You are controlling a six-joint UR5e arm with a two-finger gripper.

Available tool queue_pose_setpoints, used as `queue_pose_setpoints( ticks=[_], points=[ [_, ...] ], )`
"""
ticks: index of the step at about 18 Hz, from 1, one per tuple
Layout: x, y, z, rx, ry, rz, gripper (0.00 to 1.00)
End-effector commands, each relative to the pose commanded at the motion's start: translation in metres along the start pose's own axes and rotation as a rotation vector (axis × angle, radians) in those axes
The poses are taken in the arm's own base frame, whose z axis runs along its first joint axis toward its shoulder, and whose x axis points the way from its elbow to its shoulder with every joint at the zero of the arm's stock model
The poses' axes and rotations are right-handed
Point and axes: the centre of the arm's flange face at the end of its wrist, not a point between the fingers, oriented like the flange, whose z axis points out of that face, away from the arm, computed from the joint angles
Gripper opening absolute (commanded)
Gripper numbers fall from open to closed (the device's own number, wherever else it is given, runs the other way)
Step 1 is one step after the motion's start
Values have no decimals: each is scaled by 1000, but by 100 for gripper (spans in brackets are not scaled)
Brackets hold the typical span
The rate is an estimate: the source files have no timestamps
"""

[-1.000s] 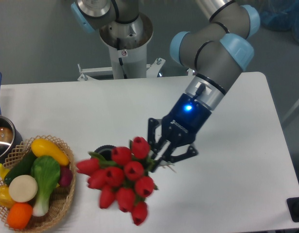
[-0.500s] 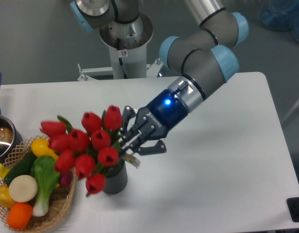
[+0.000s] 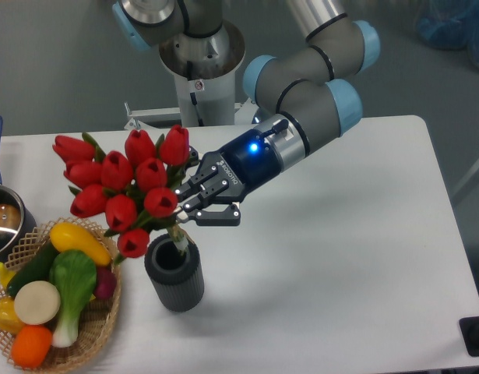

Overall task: Insert the flowers into the vase
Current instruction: 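Lower the tulip stems into the black vase opening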

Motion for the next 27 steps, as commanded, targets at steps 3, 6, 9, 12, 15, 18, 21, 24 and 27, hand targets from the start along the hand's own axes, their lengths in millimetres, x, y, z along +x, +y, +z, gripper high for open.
queue_pose_setpoints(
  ticks=[3, 6, 9, 12, 15, 18, 21, 24, 27],
  points=[
    [-4, 7, 0, 2, 0, -11, 20],
    [-9, 15, 0, 2, 0, -21, 20],
    [-12, 23, -1, 2, 0, -18, 20],
    [-13, 24, -3, 2, -5, -17, 20],
    [-12, 29, -3, 2, -5, -27, 20],
    [-12, 34, -3, 2, -5, -37, 20],
    [-9, 40, -4, 2, -6, -47, 20],
    [-4, 52, -3, 4, -5, -34, 20],
    [0, 61, -2, 4, -4, -44, 21]
  ],
)
